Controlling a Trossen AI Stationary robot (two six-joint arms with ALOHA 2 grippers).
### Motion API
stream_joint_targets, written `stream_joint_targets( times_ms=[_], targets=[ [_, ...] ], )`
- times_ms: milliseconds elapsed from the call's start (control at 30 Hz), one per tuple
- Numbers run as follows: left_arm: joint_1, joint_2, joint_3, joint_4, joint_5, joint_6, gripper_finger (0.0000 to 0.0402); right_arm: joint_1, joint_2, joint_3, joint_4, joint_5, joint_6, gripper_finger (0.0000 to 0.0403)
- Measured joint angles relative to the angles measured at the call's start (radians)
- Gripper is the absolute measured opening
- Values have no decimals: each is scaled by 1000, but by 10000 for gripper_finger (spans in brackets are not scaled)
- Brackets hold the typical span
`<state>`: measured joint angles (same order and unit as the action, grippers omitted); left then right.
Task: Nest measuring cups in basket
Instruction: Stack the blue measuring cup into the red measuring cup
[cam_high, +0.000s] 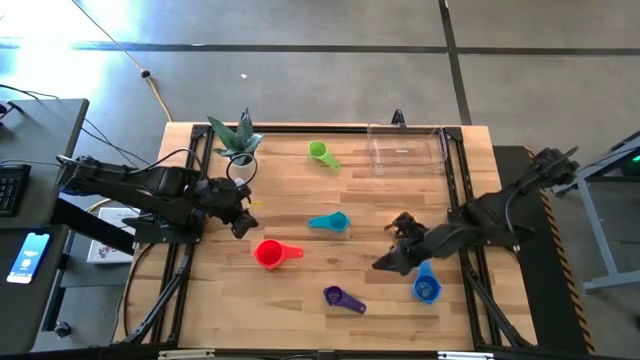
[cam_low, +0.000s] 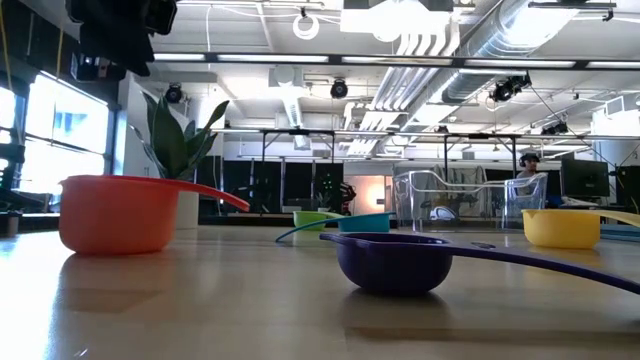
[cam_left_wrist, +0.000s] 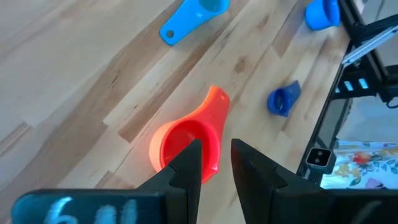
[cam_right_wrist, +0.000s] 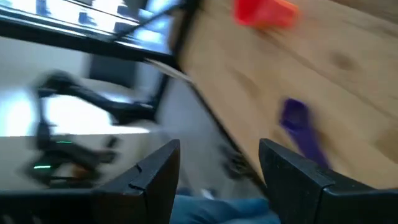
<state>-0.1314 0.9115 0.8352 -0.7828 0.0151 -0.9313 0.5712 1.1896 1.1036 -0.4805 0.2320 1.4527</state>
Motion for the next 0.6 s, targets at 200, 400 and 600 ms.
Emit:
stream_joint_targets(
  times_ms=[200, 400, 600],
  targets=[
    [0, 0, 0, 2, 0, -7, 76, 56, 142, 159, -371, -10, 150, 211],
    [0, 0, 0, 2, -1, -9, 76, 112, 255, 176, -490, -121, 249, 211],
    [0, 0, 0, 3, -2, -9, 76, 155, 323, 174, -593, -242, 201, 211]
  ],
)
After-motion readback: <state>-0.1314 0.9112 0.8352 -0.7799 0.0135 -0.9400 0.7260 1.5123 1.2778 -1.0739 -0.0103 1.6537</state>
